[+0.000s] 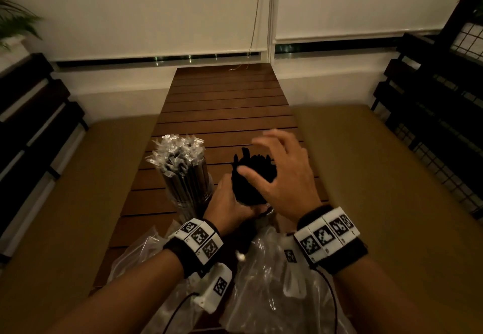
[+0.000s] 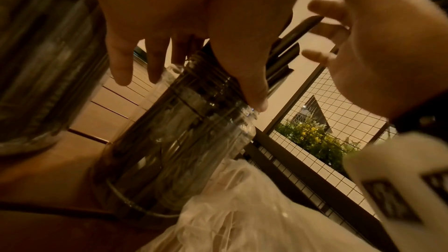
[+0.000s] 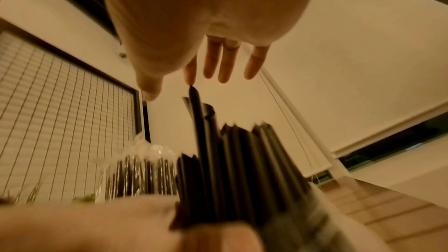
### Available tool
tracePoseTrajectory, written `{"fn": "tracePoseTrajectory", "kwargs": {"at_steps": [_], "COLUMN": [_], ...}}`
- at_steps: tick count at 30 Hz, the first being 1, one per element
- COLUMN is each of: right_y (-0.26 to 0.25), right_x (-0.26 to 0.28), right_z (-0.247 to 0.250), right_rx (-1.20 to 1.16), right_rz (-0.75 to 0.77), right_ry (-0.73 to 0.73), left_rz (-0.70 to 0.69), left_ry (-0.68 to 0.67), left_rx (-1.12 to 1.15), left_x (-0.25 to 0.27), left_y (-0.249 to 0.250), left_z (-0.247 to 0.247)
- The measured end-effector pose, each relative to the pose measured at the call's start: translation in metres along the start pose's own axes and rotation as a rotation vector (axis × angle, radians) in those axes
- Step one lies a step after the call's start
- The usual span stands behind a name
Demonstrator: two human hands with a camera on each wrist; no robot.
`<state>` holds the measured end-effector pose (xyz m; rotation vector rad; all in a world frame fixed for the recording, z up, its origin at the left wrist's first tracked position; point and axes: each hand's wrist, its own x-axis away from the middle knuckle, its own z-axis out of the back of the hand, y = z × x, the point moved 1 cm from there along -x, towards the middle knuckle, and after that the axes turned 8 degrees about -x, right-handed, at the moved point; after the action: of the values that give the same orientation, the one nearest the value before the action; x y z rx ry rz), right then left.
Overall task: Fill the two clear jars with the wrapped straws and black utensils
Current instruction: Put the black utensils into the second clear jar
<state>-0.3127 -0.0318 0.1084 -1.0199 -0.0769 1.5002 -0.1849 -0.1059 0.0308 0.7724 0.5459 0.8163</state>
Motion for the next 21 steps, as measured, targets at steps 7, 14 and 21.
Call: {"fn": "tracePoseTrajectory", "kwargs": {"at_steps": [7,14,21], "right_y": [0.007,0.014,0.006], "right_x": [-0.021,-0.012,-0.025], "right_z": [-0.039,-0.045,-0.044], "right_rx": [0.225,0.301,0.198], "right_rz": [-0.024,-0.11,-0.116], "right_ry": [-0.488,-0.476,-0.291], "left_rz": [-0.058,0.033,0.072], "left_ry": [0.029,0.059,0.07], "left_rx": [-0.114,-0.056,-0.091], "left_x": [0.001,0.0,0.0], "left_y": [-0.003,-0.02,-0.013], "left_z": [-0.002,-0.009,-0.005]}}
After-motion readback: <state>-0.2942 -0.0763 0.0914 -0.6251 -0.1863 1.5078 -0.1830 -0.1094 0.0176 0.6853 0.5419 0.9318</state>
